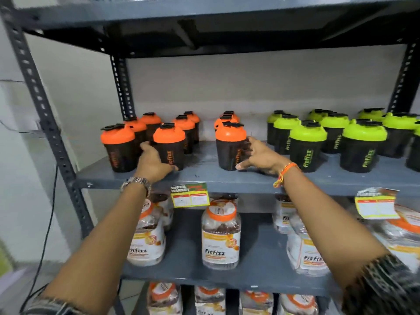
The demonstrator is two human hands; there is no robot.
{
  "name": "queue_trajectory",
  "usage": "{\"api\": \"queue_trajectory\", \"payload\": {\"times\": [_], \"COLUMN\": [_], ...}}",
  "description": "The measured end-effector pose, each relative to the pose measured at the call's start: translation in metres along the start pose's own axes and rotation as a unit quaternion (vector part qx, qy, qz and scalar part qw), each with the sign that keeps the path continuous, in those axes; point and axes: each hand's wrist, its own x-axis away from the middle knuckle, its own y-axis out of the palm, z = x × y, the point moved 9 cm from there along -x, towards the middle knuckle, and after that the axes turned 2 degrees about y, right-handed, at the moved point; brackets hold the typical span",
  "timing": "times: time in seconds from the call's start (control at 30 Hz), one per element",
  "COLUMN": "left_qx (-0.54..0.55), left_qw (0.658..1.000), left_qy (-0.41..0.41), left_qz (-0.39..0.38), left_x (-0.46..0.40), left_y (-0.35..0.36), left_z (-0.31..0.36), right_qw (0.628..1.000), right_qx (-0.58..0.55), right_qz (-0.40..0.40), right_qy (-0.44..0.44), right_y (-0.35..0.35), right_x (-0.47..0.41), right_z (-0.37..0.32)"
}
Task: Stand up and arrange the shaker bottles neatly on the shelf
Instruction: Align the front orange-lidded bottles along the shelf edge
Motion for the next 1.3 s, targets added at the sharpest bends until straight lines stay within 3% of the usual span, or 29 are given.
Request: {"api": "queue_trajectory", "payload": {"times": [0.17, 0.37, 0.53, 1.3], "left_qx": [0.03, 0.051, 0.026, -0.047], "left_qw": [0.995, 0.985, 0.98, 0.983], "left_qy": [0.027, 0.094, 0.135, 0.137], "left_qz": [-0.093, -0.137, -0.143, -0.117], "left_x": [-0.016, -0.019, -0.016, -0.009], "left_y": [0.008, 0.012, 0.015, 0.012], "left_z": [-0.009, -0.012, -0.015, -0.013], "right_qw": [0.999, 0.99, 0.994, 0.991], "right_qx": [0.016, 0.107, 0.047, 0.082], "right_qz": [0.029, 0.096, 0.096, 0.104], "right_qy": [0.008, -0.009, 0.003, 0.029], "right_y": [0.011, 0.021, 0.019, 0.027], "right_x": [-0.004, -0.004, 0.004, 0.018], "right_z": [0.003, -0.004, 0.007, -0.003]}}
